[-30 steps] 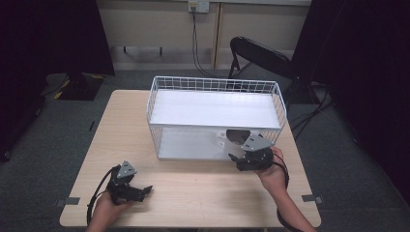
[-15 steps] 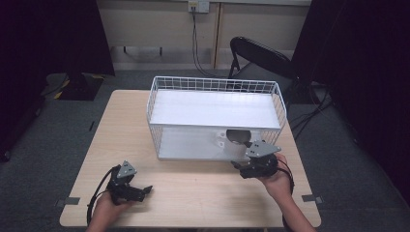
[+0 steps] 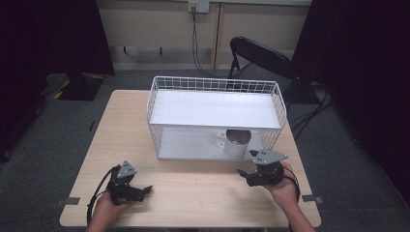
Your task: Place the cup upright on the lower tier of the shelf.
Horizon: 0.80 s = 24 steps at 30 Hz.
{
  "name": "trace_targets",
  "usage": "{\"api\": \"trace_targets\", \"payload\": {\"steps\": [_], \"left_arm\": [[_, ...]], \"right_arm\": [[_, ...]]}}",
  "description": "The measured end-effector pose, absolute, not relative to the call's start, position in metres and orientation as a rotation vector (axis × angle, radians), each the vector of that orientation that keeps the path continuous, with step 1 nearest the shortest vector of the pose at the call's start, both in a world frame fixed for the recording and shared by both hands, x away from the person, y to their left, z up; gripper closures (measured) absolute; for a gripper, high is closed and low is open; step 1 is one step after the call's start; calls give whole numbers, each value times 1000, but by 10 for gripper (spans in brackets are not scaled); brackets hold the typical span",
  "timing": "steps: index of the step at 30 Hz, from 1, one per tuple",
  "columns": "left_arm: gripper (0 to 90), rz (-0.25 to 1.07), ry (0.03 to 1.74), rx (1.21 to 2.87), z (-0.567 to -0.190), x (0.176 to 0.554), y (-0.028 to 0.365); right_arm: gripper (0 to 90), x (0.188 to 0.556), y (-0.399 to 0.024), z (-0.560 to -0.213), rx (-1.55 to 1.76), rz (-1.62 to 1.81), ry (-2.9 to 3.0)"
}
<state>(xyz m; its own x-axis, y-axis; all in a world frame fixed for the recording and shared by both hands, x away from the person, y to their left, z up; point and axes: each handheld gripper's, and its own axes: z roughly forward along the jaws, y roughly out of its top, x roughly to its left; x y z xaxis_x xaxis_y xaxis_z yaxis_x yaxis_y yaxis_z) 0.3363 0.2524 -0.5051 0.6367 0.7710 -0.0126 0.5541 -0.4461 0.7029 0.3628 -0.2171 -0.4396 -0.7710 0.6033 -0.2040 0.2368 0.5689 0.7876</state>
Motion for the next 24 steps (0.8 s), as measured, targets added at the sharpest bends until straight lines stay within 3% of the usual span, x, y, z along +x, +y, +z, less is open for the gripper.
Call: {"api": "trace_targets", "payload": {"steps": [24], "left_arm": [[0, 406, 1029, 2168, -505, 336, 252]], "right_arm": [[192, 352, -242, -460, 740, 1098, 2373]]}}
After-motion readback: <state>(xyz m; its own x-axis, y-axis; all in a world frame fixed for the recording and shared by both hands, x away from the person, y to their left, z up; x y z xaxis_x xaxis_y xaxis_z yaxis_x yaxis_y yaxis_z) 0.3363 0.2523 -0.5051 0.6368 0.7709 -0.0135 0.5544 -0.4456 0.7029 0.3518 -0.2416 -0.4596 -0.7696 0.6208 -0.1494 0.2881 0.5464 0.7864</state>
